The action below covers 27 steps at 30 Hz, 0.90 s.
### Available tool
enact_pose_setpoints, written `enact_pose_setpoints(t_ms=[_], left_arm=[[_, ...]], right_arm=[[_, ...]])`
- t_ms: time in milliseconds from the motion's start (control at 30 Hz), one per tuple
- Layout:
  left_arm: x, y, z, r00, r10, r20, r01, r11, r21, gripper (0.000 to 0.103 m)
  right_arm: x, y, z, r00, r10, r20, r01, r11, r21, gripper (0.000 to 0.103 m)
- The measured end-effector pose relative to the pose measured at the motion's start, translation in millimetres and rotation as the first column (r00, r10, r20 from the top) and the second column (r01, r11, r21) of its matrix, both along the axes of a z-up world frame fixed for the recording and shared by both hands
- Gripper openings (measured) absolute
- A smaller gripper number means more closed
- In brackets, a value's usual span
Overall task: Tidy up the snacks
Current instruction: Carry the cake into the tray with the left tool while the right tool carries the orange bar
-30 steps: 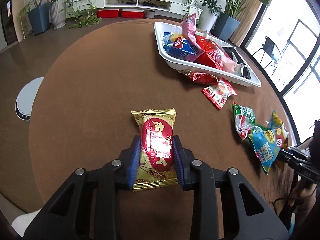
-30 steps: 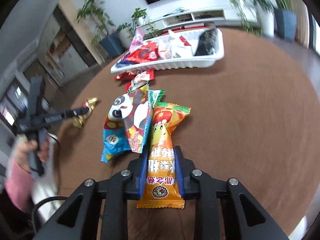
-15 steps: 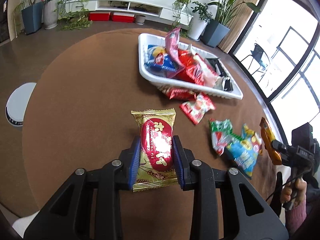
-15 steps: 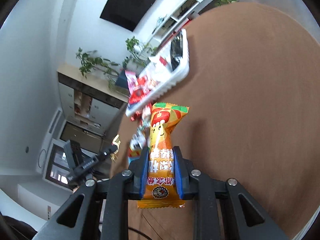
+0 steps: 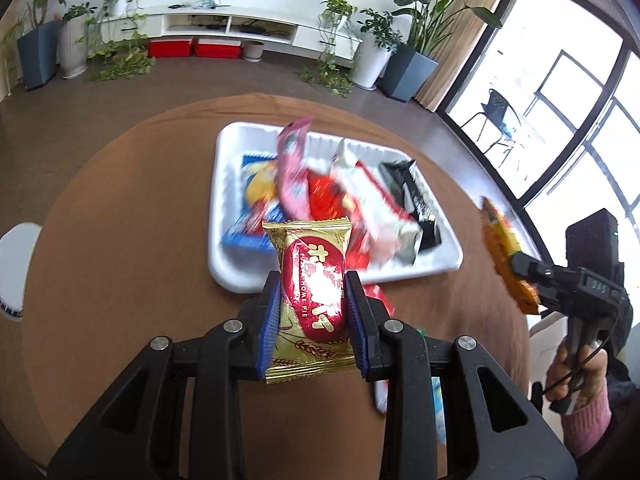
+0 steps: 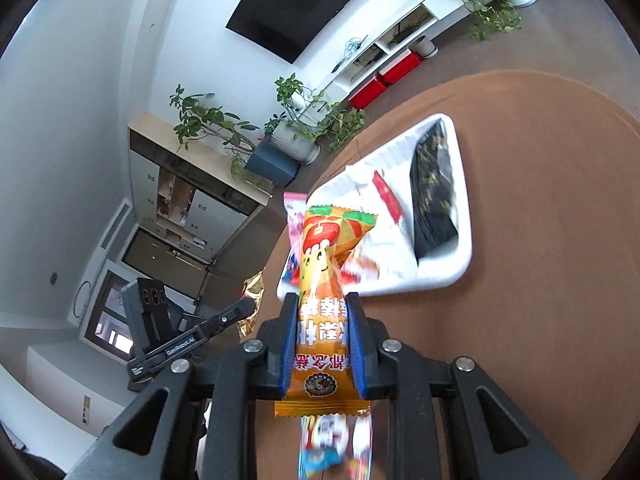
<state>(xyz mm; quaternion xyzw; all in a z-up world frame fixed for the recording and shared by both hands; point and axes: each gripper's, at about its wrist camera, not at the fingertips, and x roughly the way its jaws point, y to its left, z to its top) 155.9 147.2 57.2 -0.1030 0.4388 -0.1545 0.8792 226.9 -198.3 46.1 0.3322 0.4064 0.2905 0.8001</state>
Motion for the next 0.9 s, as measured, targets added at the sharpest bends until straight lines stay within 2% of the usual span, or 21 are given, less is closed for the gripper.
enact_pose_setpoints(t_ms=[433,600,633,667,700,767,900], left_arm=[[91,-74,2,0.995,-0.098,-0.027,0.099,0.995,0.033,0.028],[116,-96,-7,0.995,-0.089,-0.041,0.092,0.993,0.079,0.029],[119,-98,-9,0.995,-0.084,-0.046,0.088,0.993,0.082,0.029],[123,-101,-11,0.996,-0.076,-0.05,0.08,0.993,0.089,0.029],[126,-104,-14,0.996,-0.076,-0.053,0.081,0.992,0.097,0.033],[131,-108,-15,0.996,-0.074,-0.051,0.08,0.99,0.119,0.04],[129,-104,-11,0.998,-0.055,-0.019,0.057,0.991,0.122,0.043]], right_arm=[[98,14,-15,0.999,-0.013,-0.039,0.012,1.0,-0.023,0.025],[116,18,-19,0.999,-0.03,-0.039,0.028,0.998,-0.054,0.027],[120,19,-20,0.999,-0.036,-0.039,0.034,0.997,-0.066,0.03],[123,20,-21,0.998,-0.041,-0.04,0.038,0.997,-0.074,0.037],[123,20,-21,0.998,-0.044,-0.04,0.041,0.996,-0.08,0.042],[124,20,-20,0.998,-0.057,-0.023,0.055,0.993,-0.101,0.057],[112,22,-11,0.999,-0.048,0.019,0.05,0.99,-0.13,0.06]])
